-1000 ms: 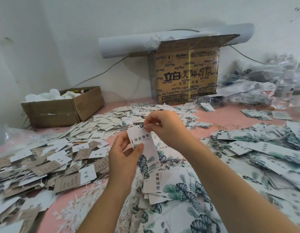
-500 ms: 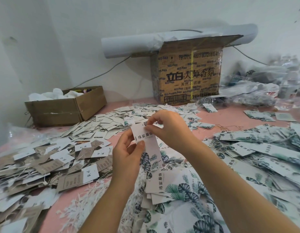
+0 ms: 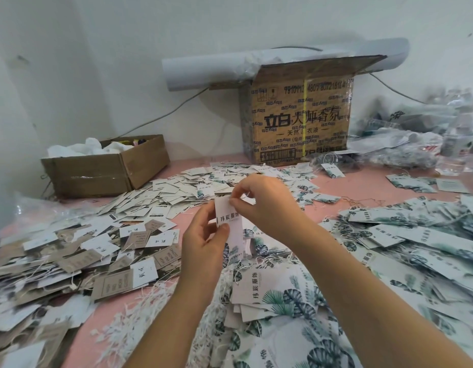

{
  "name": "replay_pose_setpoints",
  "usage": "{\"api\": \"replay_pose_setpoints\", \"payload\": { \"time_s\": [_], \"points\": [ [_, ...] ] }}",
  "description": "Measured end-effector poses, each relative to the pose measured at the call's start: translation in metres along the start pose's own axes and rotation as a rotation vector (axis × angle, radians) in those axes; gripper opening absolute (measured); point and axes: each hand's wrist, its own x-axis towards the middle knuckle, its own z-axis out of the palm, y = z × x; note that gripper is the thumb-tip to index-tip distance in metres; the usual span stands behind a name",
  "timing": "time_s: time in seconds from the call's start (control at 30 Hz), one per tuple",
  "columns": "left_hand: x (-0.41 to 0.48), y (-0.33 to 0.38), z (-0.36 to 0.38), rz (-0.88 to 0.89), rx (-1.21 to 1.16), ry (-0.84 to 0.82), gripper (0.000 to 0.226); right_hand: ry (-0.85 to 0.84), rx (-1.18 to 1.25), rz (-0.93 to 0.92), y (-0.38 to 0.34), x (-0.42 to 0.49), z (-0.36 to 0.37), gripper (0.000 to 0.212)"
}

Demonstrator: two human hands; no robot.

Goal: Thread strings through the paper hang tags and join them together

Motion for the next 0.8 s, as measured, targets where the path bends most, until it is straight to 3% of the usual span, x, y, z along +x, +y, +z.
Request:
{"api": "replay_pose_setpoints", "payload": {
  "time_s": [0.17,0.37,0.53,0.8],
  "points": [
    [-0.0015,0.0010,0.0009,0.001,0.007,-0.020,0.038,-0.003,0.007,0.001,0.0012,0.0004,0.0002,0.013],
    [0.0016,0.0015,-0.0014,-0.095,-0.179,0.082,0.028,-0.018,0.106,-0.010,0.0014,0.0005,-0.0003,0.011],
    [0.0043,0.0019,-0.0042,-0.011,-0.126,0.102,0.024,-0.089,0.157,-0.048,-0.0012,0.0004,0.0053,0.009],
    [0.0066,-0.0028,-0.0080,-0.050,-0.074,0.138,0.024,-0.182,0.271,-0.045,-0.0054,-0.0014,0.0091,0.008]
  ]
}}
